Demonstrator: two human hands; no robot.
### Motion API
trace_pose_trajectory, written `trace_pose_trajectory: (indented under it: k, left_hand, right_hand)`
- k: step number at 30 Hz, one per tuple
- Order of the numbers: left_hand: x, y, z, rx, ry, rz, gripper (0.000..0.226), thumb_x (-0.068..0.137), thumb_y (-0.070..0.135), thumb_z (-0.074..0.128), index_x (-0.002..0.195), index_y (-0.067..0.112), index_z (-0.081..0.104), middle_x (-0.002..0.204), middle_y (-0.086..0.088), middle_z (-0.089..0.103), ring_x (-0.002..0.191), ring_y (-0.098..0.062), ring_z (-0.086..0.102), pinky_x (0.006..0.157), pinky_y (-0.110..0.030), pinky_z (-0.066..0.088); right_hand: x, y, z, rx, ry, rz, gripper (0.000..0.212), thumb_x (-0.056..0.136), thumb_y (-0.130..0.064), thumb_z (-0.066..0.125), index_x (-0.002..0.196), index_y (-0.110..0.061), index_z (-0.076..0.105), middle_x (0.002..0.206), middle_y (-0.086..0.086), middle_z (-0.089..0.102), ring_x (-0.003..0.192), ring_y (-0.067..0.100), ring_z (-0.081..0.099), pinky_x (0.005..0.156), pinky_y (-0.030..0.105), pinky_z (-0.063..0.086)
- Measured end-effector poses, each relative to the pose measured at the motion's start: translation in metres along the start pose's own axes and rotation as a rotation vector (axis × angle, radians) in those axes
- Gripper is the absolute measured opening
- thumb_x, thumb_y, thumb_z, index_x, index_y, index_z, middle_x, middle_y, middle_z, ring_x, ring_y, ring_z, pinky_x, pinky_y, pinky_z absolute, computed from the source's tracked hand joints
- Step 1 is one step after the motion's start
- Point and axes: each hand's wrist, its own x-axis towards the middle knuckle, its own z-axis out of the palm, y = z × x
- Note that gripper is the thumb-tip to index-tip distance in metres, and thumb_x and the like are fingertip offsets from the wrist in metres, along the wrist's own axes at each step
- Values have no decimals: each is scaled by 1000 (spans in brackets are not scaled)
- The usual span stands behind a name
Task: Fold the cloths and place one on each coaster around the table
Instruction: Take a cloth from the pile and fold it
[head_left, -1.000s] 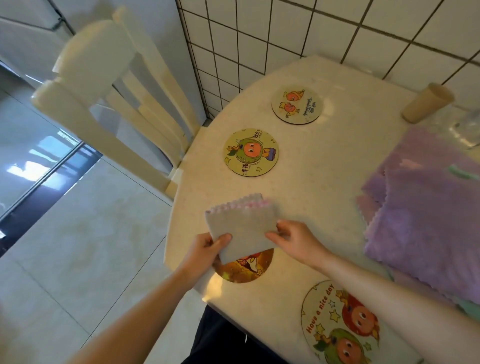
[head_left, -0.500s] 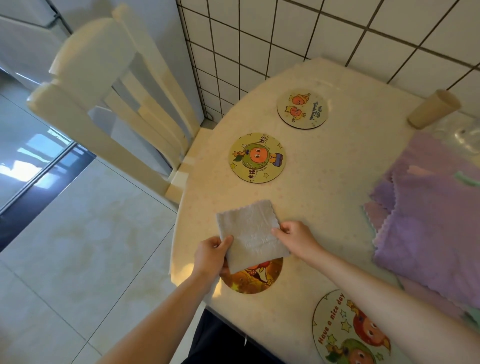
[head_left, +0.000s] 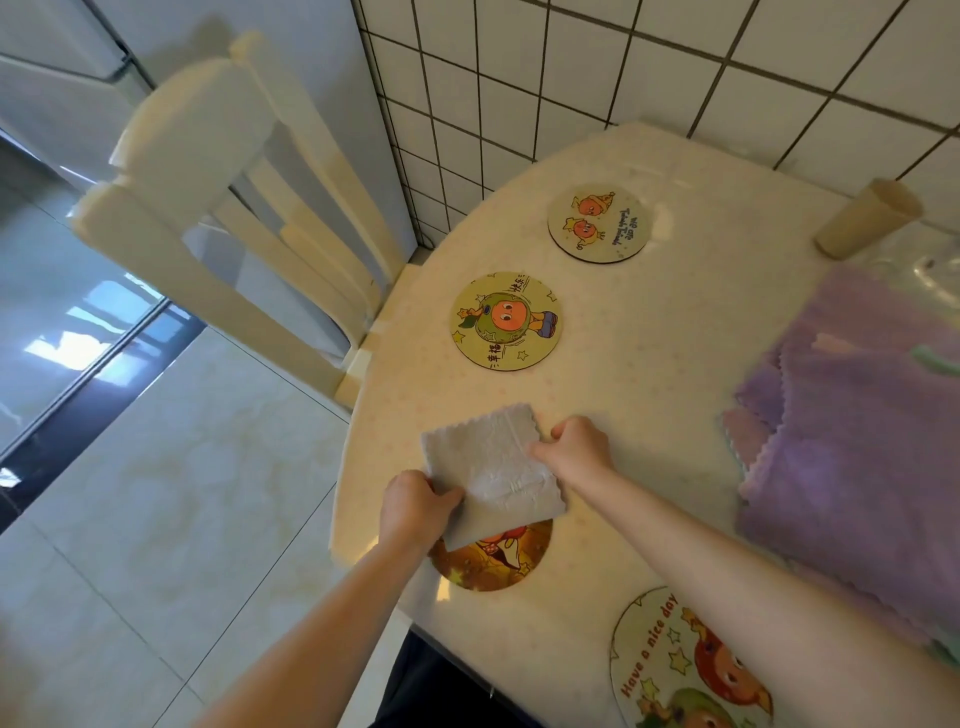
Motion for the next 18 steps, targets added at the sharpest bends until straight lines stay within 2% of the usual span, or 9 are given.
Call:
trace_pose_trajectory:
  k: [3,6,9,10,13,15,18]
  left_hand:
    - [2,5,2,-10,-46,-43,20,81,28,65,87,9,65,90,-8,66,78,-18,61,62,-30,52]
    - [-6,5,-2,-185,-66,-34,22,80,29,64,94,11,64,94,-10,68,88,-22,63,83,-42,55]
    - [-20,5,-10,-498,-212,34,38,77,28,68,106,4,60,106,-17,66,98,-31,63,90,-51,52]
    - [-25,6,-13,-605,-279,52,41,78,24,69,110,0,58,110,-20,63,100,-32,62,91,-51,52]
    - [-31,12,-25,-784,-426,78,54,70,19,71,114,-5,53,110,-24,59,102,-36,58,86,-50,50]
    - [-30,19,-34,-834,-518,90,59,64,19,73,117,-1,55,112,-23,59,107,-39,55,87,-51,49]
    - [-23,34,-46,-887,-635,94,49,67,15,69,115,9,62,109,-21,64,104,-38,60,82,-49,54]
  right_hand:
    - [6,0,-1,1,-53,-8,26,79,-33,71,80,-14,53,80,2,56,70,18,55,52,25,40]
    - [11,1,-8,36,-91,13,33,79,-35,73,96,-12,58,89,4,56,84,22,59,59,26,40]
    - [16,4,-11,93,-186,-9,32,77,-39,73,79,-17,50,77,2,51,66,16,50,51,25,36]
    - [17,6,-11,127,-227,-10,32,77,-39,73,82,-14,52,80,2,53,69,16,50,53,25,38]
    - [16,6,-17,325,-307,50,54,77,-37,75,114,-4,54,109,6,59,100,22,57,77,31,49]
    - [15,6,-24,482,-366,97,57,74,-33,78,115,0,57,107,7,66,97,21,63,84,33,54]
    - [13,5,-43,721,-514,146,42,78,-20,75,112,-2,59,102,15,66,87,25,65,75,33,54]
